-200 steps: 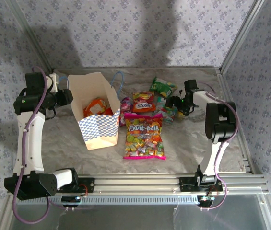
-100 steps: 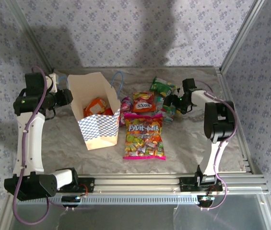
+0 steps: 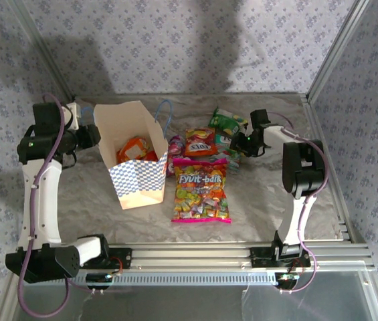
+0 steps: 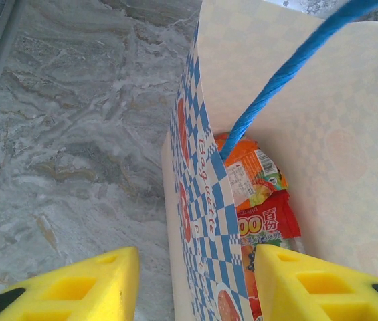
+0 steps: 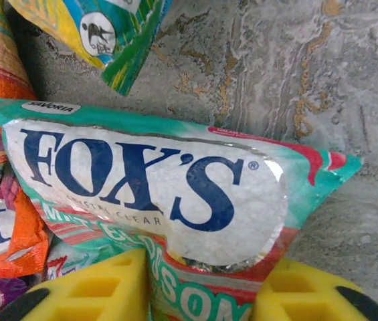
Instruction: Place the snacks into the paper bag
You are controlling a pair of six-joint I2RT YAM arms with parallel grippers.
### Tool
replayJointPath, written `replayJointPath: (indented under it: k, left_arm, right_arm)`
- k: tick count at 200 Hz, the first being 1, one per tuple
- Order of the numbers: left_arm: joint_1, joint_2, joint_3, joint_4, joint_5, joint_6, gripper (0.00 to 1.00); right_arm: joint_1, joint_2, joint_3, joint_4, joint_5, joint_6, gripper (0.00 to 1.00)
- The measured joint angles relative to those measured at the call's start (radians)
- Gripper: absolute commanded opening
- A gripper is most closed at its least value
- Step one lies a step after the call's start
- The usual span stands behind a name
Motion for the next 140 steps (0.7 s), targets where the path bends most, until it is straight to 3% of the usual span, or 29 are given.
replayJointPath:
  k: [56,90,140]
  left_arm:
    - [0.000,-0.005,0.000,-0.001,-0.002,0.000,0.49]
    - [0.000,-0.019,0.000,-0.004,-0.002,0.000,0.49]
    - [0.000,-0.040,0.000,-0.006,-0.002,0.000,0.49]
  right_arm:
    - [0.005,-0.048,0.000,-0.033,0.059,-0.022,0.18]
    - [0.005,-0.085,0.000,-0.066,0.108,-0.039,0.05]
    - [0.005,-0.150,-0.015,-0.108,0.148,-0.060,0.02]
